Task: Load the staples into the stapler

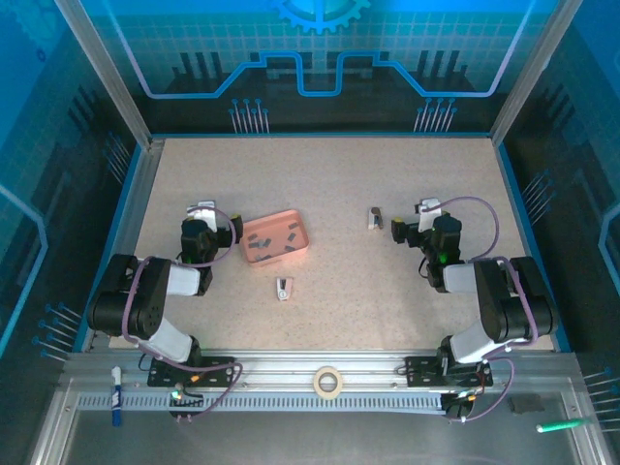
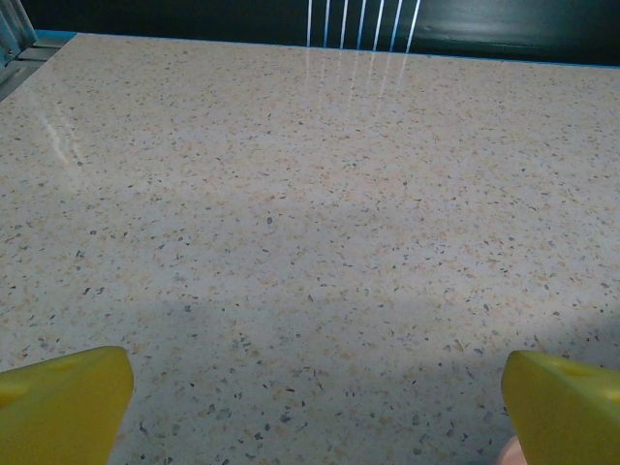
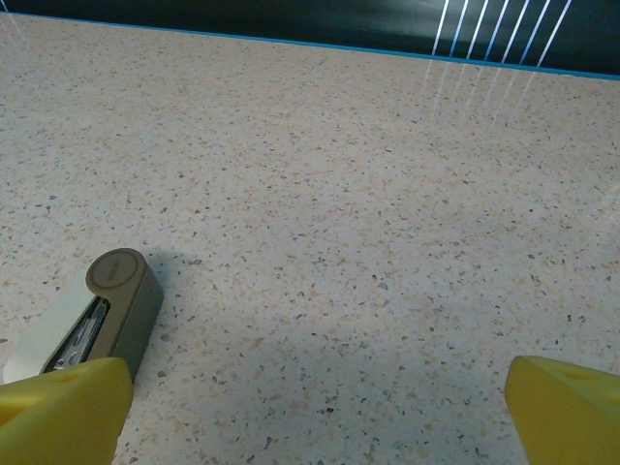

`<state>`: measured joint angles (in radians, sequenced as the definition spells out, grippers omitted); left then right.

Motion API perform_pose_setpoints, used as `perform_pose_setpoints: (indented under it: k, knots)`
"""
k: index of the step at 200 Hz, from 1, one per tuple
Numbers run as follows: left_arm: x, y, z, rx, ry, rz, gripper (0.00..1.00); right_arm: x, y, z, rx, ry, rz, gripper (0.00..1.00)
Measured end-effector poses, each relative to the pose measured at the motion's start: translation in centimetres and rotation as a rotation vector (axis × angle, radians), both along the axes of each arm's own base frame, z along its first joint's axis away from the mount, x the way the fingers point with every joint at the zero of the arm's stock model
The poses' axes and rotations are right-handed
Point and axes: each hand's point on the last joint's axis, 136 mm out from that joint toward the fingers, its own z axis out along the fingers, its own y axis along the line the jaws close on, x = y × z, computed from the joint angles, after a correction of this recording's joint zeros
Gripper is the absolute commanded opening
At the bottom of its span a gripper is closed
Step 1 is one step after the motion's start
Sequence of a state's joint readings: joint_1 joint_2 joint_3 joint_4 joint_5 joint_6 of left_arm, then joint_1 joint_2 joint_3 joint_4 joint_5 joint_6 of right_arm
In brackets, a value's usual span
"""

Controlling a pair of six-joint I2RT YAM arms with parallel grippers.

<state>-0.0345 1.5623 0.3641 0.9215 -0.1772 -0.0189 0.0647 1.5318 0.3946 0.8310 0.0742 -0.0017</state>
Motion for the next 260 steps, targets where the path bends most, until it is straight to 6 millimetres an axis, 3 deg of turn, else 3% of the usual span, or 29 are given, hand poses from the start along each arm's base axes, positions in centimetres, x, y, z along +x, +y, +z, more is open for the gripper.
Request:
perform_pose_setpoints:
  k: [29,49,63,90,105,131,156,176,189,220,260]
  knots:
    - [-0.2,0.0,0.4,0.002,-0.010,-0.001,0.96,-0.1,0.0,-0.1,0.000,0.006,0.000,1.00]
    - [-0.7,0.0,2.5,0.002,-0.046,-0.002,0.94,-0.3,0.0,0.8,-0.002,0.030,0.000,1.00]
    - [-1.0,-0.2,4.9,0.012,-0.092,-0.004,0.92,0.0,0.0,3.1,0.007,0.028,-0.005,1.00]
    - [-1.2,-1.4,9.9,-0.004,-0.161,-0.031,0.87,1.5,0.1,10.1,0.059,0.005,-0.027,1.00]
    - [-0.9,-2.1,12.9,-0.039,-0.178,-0.042,0.83,1.9,0.6,13.0,0.093,0.025,-0.027,1.00]
    - [-0.3,-4.4,16.8,-0.104,-0.146,-0.106,0.79,2.2,2.2,14.5,0.136,0.156,-0.010,1.00]
    - [-0.8,-8.0,17.3,-0.151,-0.037,-0.209,0.76,2.5,4.5,12.2,0.142,0.346,0.023,1.00]
    - [-1.6,-10.4,15.1,-0.167,0.091,-0.274,0.76,1.9,6.4,8.4,0.121,0.517,0.051,1.00]
    - [-2.4,-11.4,13.0,-0.180,0.177,-0.299,0.75,1.5,7.4,6.0,0.106,0.615,0.061,0.90]
    - [-3.3,-12.5,10.4,-0.203,0.287,-0.321,0.75,1.2,8.0,1.6,0.096,0.788,0.038,0.82]
    - [-3.4,-12.9,8.9,-0.203,0.338,-0.321,0.76,1.9,8.7,-0.8,0.109,0.873,0.041,0.75]
